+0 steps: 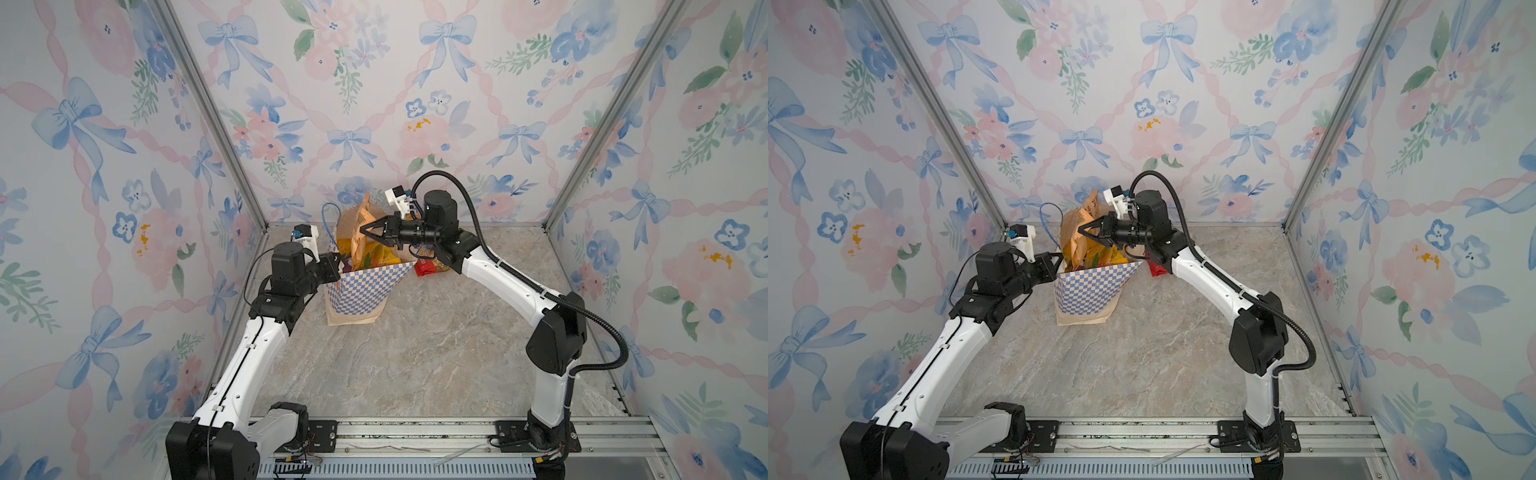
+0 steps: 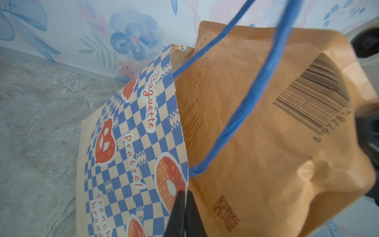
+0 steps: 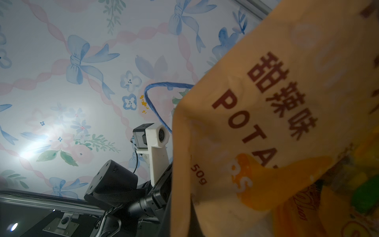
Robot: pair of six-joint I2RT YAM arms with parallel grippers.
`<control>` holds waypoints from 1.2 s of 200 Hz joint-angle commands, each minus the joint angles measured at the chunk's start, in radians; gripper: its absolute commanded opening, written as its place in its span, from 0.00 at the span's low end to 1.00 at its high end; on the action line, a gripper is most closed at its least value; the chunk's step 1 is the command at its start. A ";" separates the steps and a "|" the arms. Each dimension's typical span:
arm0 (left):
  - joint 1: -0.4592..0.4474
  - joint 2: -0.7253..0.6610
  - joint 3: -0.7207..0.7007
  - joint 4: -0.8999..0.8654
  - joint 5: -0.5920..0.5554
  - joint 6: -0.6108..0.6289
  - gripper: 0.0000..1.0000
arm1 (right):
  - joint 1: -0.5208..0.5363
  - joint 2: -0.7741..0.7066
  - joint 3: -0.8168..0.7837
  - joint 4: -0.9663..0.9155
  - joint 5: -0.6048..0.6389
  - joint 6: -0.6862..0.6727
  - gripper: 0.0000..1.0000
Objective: Place the snacks into the paper bag
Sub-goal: Place the snack in the paper bag.
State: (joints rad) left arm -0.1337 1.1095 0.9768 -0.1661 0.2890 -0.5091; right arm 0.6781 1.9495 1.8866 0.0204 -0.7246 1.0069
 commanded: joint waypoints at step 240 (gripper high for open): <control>0.011 -0.033 -0.009 0.013 0.012 0.006 0.00 | 0.085 0.123 0.334 -0.707 0.213 -0.443 0.50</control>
State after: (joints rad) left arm -0.1299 1.1023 0.9726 -0.1699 0.2890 -0.5095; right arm 0.7620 2.0506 2.1475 -0.6113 -0.5179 0.5968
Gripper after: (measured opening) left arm 0.050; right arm 0.445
